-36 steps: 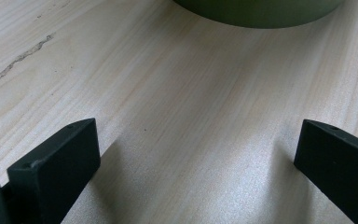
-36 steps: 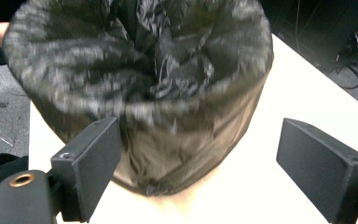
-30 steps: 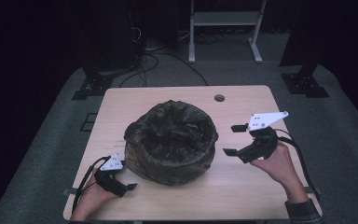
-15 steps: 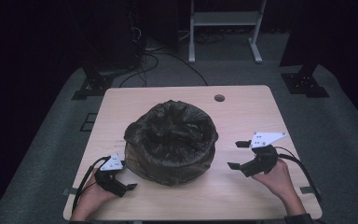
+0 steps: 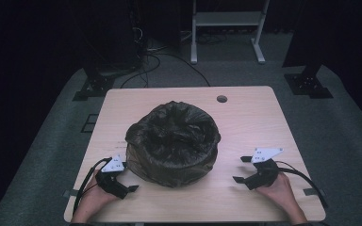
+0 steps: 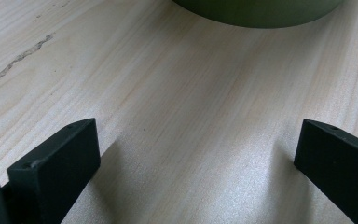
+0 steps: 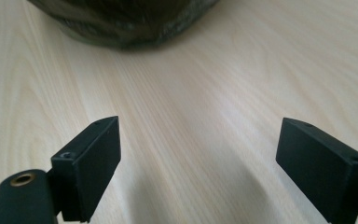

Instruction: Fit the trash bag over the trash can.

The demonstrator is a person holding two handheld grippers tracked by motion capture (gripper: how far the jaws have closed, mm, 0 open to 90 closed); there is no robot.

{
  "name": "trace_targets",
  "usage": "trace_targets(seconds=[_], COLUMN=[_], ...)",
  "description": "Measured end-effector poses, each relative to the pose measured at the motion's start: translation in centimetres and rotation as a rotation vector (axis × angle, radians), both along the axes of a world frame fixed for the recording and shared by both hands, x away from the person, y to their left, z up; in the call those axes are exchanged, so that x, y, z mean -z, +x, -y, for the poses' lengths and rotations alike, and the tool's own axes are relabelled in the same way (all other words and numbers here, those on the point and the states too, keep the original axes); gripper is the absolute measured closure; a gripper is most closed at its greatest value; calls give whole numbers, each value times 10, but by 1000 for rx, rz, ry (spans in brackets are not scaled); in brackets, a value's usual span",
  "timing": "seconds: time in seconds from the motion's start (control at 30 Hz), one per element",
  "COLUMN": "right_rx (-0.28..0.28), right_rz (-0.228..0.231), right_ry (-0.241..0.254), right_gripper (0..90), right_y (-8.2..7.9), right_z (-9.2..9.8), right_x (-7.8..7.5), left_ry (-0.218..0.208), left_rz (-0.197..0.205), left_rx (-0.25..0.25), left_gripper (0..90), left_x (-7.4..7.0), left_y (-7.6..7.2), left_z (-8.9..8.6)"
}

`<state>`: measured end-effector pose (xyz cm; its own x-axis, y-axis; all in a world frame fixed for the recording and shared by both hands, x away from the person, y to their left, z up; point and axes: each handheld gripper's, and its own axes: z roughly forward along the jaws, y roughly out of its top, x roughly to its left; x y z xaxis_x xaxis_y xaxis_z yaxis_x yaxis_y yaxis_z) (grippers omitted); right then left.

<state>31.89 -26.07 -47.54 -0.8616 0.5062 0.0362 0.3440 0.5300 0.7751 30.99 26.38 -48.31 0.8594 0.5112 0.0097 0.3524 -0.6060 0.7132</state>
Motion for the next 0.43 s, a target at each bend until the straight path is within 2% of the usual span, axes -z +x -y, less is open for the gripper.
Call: trace_targets(seconds=[0.2, 0.43], right_rx=[7, 9], right_rz=[-15, -11], right_ry=[-35, -31], right_gripper=[123, 123], right_y=[0, 0], right_z=[1, 1], right_x=[9, 10], left_ry=[0, 2], left_rz=[0, 1], left_rx=[0, -1], left_gripper=[0, 0], left_x=[0, 0], left_y=[0, 0], left_z=[0, 0])
